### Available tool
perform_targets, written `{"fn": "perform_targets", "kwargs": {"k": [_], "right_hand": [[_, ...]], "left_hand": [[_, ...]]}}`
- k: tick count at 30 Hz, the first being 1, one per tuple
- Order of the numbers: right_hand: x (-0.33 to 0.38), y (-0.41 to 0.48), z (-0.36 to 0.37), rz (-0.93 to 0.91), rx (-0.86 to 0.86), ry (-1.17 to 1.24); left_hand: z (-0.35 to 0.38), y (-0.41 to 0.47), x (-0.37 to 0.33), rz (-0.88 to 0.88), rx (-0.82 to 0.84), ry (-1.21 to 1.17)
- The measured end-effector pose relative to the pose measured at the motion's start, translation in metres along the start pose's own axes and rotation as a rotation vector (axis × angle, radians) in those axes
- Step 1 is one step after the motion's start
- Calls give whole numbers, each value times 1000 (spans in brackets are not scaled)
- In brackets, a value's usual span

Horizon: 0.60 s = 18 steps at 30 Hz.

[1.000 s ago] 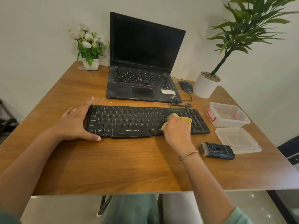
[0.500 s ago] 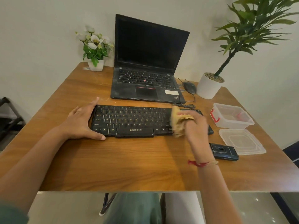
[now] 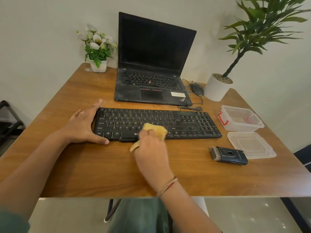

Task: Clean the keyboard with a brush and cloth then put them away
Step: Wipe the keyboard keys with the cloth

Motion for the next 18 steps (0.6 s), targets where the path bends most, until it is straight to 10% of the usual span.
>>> {"fn": "perform_targets", "kwargs": {"k": [5, 8, 18], "right_hand": [[21, 0, -5, 42, 229, 973], [-15, 9, -28, 221, 159, 1163], [-213, 29, -84, 596, -349, -26]], "left_hand": [[1, 1, 0, 18, -22, 19], [0, 0, 1, 18, -32, 10], [1, 1, 1, 12, -17, 4]]}}
Point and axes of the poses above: each hand's wrist, its own y-axis towards the middle knuckle, its own z-axis out of the palm, x = y × z, the point moved 4 cm from there along y, towards the middle knuckle, and after that the axes turned 1 degree about -y, right-handed, at the moved point
